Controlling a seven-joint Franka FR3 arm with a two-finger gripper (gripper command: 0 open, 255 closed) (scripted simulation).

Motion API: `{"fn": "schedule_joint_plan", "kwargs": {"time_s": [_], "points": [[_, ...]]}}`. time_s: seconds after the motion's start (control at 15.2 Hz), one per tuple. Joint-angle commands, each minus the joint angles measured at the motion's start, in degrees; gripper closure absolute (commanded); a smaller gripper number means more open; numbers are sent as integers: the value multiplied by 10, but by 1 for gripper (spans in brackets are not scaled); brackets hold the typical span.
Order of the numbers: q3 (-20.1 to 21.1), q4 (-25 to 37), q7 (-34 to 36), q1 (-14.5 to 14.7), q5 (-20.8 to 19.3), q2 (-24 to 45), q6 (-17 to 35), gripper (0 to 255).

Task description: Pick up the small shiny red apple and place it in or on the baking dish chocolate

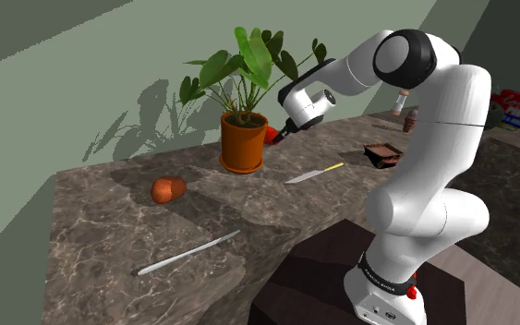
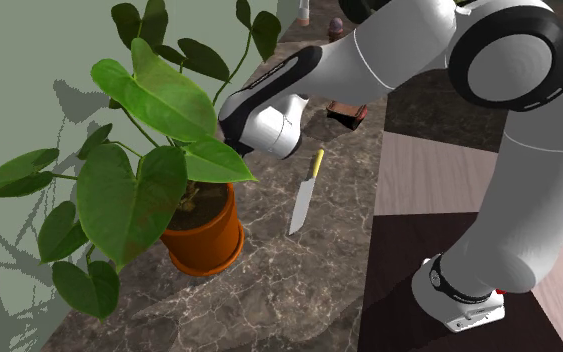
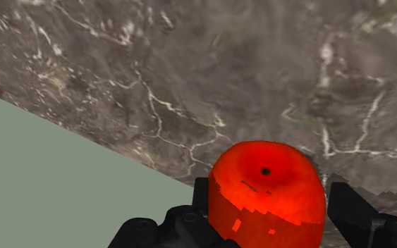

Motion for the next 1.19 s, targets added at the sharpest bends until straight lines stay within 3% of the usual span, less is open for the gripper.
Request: {"fn": "schedule_joint_plan", "kwargs": {"time_s": [0.0,1.12], "points": [[-12,-4,22,8,-18,-12,-10,255],[-89,-14,208,56,-181,-116,-102,255]]}}
